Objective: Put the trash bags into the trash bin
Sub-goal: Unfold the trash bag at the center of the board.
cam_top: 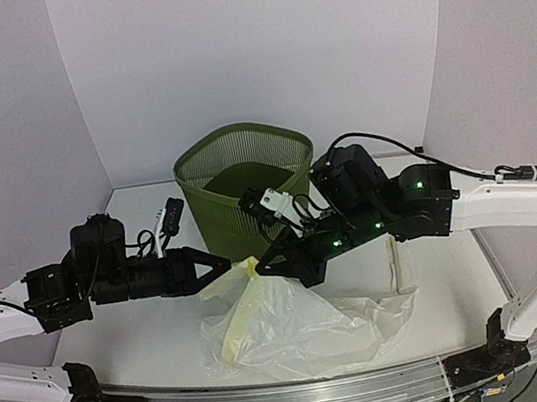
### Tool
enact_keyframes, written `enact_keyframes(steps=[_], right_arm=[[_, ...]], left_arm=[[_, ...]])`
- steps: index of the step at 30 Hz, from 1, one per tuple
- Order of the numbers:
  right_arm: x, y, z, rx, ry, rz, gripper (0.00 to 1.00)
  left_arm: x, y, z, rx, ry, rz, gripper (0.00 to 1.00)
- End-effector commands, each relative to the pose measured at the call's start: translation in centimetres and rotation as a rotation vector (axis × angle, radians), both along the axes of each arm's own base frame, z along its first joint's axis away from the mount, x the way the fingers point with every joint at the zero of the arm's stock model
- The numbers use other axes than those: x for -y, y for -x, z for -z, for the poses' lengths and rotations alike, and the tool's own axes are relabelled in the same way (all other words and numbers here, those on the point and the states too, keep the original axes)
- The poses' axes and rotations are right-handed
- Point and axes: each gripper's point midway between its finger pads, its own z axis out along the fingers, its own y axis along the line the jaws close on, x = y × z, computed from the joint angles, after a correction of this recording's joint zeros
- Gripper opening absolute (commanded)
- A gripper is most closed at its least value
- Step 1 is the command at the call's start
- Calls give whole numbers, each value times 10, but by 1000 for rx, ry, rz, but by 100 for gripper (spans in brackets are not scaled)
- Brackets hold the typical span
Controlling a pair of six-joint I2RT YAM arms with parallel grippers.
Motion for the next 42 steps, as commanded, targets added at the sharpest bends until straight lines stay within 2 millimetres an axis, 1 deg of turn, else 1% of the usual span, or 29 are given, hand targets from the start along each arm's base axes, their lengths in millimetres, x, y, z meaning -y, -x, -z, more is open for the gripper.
enact_keyframes(steps=[1, 2, 5, 6, 7, 9, 12, 14, 15, 16, 17, 18, 19, 21, 22, 23, 26, 29, 34, 35, 36, 38, 39, 40, 42], right_arm=[[-2, 23, -29, -8, -122, -124, 0], [-2, 25, -32, -8, -133, -135, 0], [-1, 32, -41, -9, -162, -169, 0], [0, 35, -43, -12, -170, -182, 0], [-1, 39, -45, -19, -179, -202, 0], [-2, 43, -48, -31, -198, -229, 0], [-5, 47, -55, -25, -236, -254, 0], [-7, 49, -58, -29, -255, -274, 0], [-8, 49, -59, -31, -261, -275, 0], [-9, 48, -59, -32, -261, -270, 0], [-10, 47, -59, -30, -260, -265, 0], [-10, 43, -58, -25, -258, -243, 0], [-10, 38, -58, -17, -254, -213, 0], [-7, 24, -56, 8, -241, -122, 0], [-4, 13, -55, 24, -233, -54, 0], [1, -2, -51, 46, -216, 41, 0], [22, -40, -45, 116, -177, 280, 0], [37, -56, -35, 153, -135, 394, 0], [35, -46, -24, 135, -101, 333, 0], [33, -41, -21, 124, -94, 302, 1], [30, -36, -17, 108, -86, 267, 5], [22, -19, -10, 66, -75, 163, 8], [19, -10, -8, 39, -75, 113, 11], [18, -5, -4, 22, -67, 87, 10], [16, 1, 3, -5, -53, 55, 1]], left_arm=[[16, 27, -29, 131, 148, 206, 38], [16, 31, -31, 151, 158, 234, 45], [17, 47, -30, 215, 176, 332, 72], [17, 50, -31, 233, 188, 354, 78], [17, 54, -33, 259, 204, 375, 82], [18, 55, -37, 292, 216, 389, 86], [27, 48, -37, 304, 204, 383, 86], [35, 47, -34, 301, 194, 403, 78], [38, 47, -33, 298, 192, 414, 69], [41, 49, -36, 305, 199, 434, 59], [42, 51, -37, 308, 204, 452, 33], [43, 51, -37, 309, 204, 457, 10], [42, 50, -37, 309, 202, 450, 1], [38, 47, -36, 307, 198, 413, 0], [34, 44, -36, 308, 197, 384, 0], [30, 41, -34, 305, 190, 352, 0], [17, 33, -32, 285, 171, 266, 0], [9, 22, -24, 243, 126, 182, 0], [3, 6, -11, 180, 45, 82, 0], [2, 4, -11, 179, 42, 67, 0], [2, 2, -11, 175, 40, 52, 0], [1, -1, -10, 173, 38, 36, 0], [1, -2, -11, 172, 39, 31, 0], [0, -2, -11, 173, 40, 29, 0], [0, -1, -11, 173, 41, 30, 0]])
